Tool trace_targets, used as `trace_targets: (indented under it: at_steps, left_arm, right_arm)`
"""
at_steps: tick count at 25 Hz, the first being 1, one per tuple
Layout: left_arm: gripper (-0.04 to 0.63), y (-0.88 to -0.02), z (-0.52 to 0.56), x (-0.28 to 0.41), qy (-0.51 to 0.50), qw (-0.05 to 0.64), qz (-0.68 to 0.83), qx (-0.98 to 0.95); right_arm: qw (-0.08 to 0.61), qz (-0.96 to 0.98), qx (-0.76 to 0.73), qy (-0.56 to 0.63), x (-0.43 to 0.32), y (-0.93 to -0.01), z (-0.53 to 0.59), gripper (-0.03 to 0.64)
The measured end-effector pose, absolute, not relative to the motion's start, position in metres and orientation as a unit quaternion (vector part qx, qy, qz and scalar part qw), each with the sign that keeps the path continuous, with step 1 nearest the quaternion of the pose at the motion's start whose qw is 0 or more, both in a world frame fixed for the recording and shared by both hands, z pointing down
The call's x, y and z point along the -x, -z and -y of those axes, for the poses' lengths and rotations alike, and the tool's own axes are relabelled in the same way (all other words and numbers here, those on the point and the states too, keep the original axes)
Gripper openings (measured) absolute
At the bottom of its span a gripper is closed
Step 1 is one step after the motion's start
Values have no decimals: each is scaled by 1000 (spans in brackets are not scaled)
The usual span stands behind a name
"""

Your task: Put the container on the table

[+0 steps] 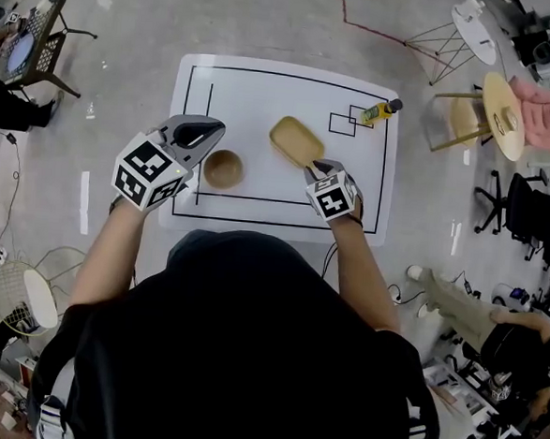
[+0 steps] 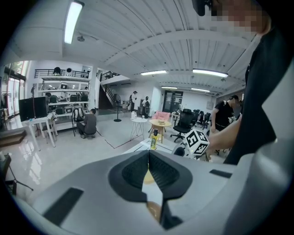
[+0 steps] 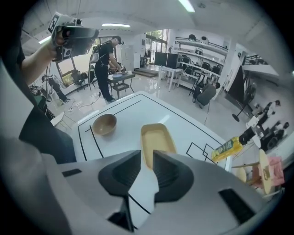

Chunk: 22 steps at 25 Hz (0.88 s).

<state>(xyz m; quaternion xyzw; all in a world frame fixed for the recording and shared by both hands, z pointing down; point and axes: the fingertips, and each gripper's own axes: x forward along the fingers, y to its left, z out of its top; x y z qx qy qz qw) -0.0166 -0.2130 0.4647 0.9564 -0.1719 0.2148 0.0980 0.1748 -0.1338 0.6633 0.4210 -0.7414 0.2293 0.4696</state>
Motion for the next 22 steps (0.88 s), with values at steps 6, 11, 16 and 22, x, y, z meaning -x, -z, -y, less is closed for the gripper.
trace_targets:
  at_steps: [6, 11, 16, 22]
  left_arm:
    - [8, -456, 196, 11, -215, 90, 163, -959]
    - [8, -448, 183, 7, -213, 78, 155, -961]
    - [8, -439, 171, 8, -211, 71, 154, -963]
    - [8, -437, 158, 9, -209, 67, 156, -963]
  right_arm:
    - [455, 740, -445, -220, -186, -639, 122, 84]
    - [429, 741, -470, -215, -192, -617, 114, 84]
    - [385, 747, -500, -209, -197, -583, 110, 84]
    - [339, 757, -525, -188, -198, -534, 105, 84]
